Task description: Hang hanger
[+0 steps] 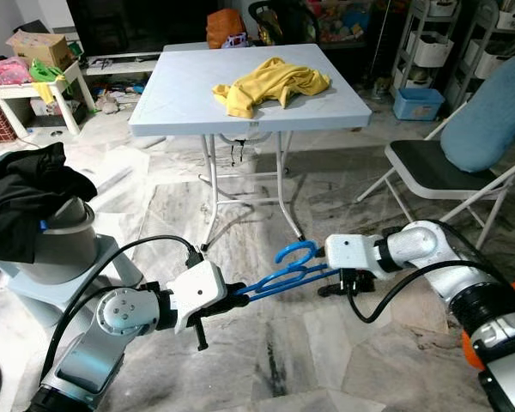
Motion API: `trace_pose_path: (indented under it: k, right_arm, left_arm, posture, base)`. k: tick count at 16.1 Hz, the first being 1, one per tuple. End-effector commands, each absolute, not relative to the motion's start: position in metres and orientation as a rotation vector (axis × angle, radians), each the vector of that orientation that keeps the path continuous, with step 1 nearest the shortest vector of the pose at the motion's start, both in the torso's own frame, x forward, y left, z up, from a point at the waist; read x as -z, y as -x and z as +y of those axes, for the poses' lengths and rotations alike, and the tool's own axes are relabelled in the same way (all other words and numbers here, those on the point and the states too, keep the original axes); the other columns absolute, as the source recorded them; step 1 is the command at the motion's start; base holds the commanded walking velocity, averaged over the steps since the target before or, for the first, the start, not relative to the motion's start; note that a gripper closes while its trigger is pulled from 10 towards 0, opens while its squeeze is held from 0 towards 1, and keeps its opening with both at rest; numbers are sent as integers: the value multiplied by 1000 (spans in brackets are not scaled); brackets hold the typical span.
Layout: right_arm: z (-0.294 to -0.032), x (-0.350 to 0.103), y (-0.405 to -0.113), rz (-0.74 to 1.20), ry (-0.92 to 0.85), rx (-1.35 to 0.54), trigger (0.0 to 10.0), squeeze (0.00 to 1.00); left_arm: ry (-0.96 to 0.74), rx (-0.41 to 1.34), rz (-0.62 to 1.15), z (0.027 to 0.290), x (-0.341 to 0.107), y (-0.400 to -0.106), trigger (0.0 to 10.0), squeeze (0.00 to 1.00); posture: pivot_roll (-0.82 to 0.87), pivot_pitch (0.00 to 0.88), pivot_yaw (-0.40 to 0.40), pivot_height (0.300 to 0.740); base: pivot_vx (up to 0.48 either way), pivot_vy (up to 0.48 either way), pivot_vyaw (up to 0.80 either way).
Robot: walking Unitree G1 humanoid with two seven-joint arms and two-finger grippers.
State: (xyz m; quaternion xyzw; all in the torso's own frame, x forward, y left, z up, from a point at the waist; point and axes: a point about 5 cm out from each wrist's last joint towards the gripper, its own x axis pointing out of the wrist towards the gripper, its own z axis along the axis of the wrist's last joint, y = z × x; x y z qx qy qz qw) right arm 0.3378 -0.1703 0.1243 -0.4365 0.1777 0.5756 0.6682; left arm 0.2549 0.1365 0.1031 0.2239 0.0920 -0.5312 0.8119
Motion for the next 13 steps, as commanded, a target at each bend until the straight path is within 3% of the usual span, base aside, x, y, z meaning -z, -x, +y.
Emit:
trace_pose_path:
  k: [1,13]
  right_arm:
    - [-171,-134,-344,383,1019,-1266,0,0]
    - [-175,-121,-333,480,975,-1378,0,0]
  left_arm:
    - [-508,1134,188,136,-104,-257,10000,0]
    - [-521,1128,179,135,-101,-259,10000,0]
  posture:
    - [14,0,37,740]
    - [14,0,34,740]
  base:
    - [0,0,0]
    - [0,0,0]
